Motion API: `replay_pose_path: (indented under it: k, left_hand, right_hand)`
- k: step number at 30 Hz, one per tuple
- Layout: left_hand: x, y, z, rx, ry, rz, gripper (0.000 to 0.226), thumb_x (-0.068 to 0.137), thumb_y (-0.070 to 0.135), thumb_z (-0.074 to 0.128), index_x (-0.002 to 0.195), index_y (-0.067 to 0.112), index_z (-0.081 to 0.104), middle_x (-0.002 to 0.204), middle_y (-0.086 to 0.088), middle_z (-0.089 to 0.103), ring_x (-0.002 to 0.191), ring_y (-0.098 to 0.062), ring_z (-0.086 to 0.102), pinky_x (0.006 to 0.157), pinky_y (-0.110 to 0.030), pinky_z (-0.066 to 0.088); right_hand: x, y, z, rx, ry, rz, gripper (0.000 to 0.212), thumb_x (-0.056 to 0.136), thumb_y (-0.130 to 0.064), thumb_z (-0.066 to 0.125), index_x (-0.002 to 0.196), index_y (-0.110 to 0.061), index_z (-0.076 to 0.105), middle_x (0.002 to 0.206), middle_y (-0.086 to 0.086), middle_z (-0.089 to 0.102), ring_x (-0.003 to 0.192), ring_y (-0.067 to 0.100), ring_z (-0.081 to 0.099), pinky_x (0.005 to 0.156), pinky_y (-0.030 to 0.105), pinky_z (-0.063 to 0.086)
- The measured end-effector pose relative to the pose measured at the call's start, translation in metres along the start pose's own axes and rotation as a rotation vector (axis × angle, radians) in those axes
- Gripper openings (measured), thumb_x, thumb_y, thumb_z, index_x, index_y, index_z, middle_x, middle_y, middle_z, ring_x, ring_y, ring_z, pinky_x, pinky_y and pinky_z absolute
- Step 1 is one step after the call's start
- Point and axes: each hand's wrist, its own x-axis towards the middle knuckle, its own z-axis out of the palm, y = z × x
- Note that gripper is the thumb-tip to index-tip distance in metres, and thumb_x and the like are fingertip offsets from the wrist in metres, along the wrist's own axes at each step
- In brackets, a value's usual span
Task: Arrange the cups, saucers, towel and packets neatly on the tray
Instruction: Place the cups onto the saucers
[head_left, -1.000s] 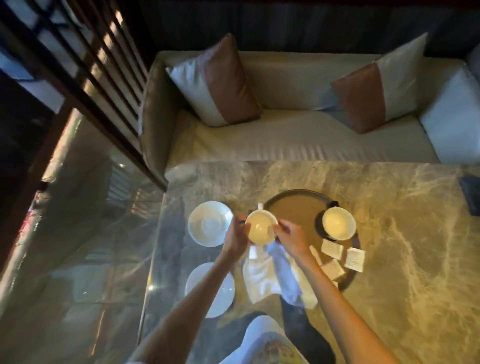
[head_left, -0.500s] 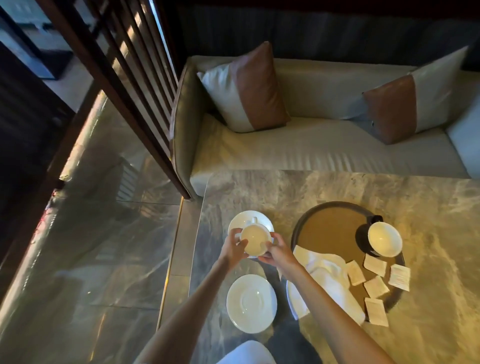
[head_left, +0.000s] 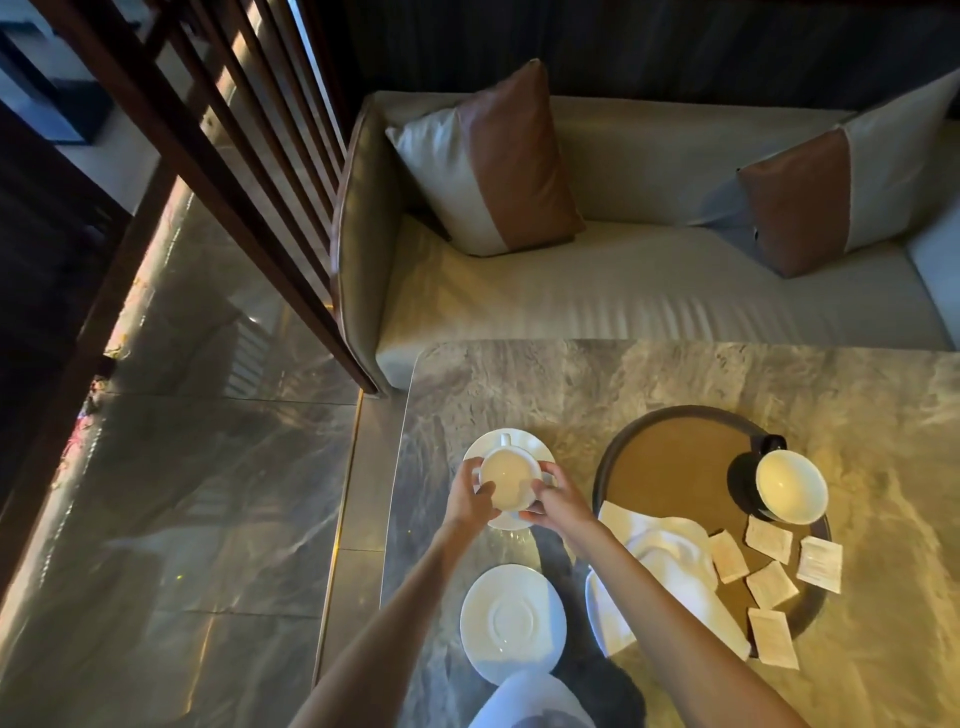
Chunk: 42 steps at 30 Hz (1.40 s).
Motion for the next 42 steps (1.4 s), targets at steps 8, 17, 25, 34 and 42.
replay_pose_path:
  k: [8, 17, 25, 34, 42]
  left_hand:
    - [-0.001, 0.0, 0.001, 0.086, 0.021, 0.027, 0.037, 0.093, -0.002, 0.048, 0.128, 0.008, 0.046, 0.119, -0.009, 0.049, 0.109, -0.025, 0.048, 0.092, -0.054, 0.053]
    - [-0.01, 0.006, 0.0, 0.156, 0.03, 0.012, 0.041, 0.094, 0.007, 0.053, 0.135, 0.009, 0.045, 0.134, -0.02, 0.053, 0.119, -0.035, 0.053, 0.089, -0.051, 0.055]
    - [-0.038, 0.02, 0.02, 0.506, 0.407, 0.191, 0.038, 0.097, 0.016, 0.043, 0.133, 0.008, 0.043, 0.132, -0.017, 0.052, 0.121, -0.035, 0.048, 0.098, -0.046, 0.042]
    - [-0.053, 0.076, 0.181, 0.517, -0.061, 0.334, 0.028, 0.078, 0.001, 0.044, 0.098, -0.008, 0.061, 0.1, -0.033, 0.066, 0.097, -0.045, 0.063, 0.079, -0.044, 0.048]
    - [-0.06, 0.092, 0.331, 0.361, -0.218, 0.105, 0.033, 0.097, 0.008, 0.043, 0.127, -0.002, 0.052, 0.127, -0.025, 0.058, 0.124, -0.041, 0.052, 0.101, -0.042, 0.043]
  right_hand:
    - [0.001, 0.003, -0.002, -0.01, 0.005, -0.004, 0.037, 0.1, -0.008, 0.046, 0.133, -0.022, 0.043, 0.132, 0.014, 0.047, 0.11, 0.032, 0.06, 0.073, 0.034, 0.059]
    - [-0.008, 0.005, -0.009, 0.012, -0.032, -0.009, 0.046, 0.101, -0.015, 0.047, 0.144, -0.026, 0.038, 0.142, 0.013, 0.045, 0.122, 0.034, 0.056, 0.089, 0.04, 0.056]
    - [-0.037, -0.003, -0.061, 0.075, -0.048, -0.137, 0.034, 0.102, -0.012, 0.048, 0.134, -0.001, 0.053, 0.103, 0.011, 0.064, 0.089, 0.022, 0.066, 0.074, 0.027, 0.057]
    - [-0.057, -0.012, -0.268, 0.056, 0.402, -0.358, 0.025, 0.1, -0.005, 0.05, 0.117, 0.008, 0.063, 0.102, 0.021, 0.066, 0.084, 0.025, 0.063, 0.079, 0.04, 0.056]
    - [-0.02, -0.014, -0.386, 0.06, 0.411, -0.174, 0.041, 0.097, -0.006, 0.055, 0.137, -0.002, 0.048, 0.115, 0.019, 0.058, 0.104, 0.038, 0.057, 0.099, 0.057, 0.045]
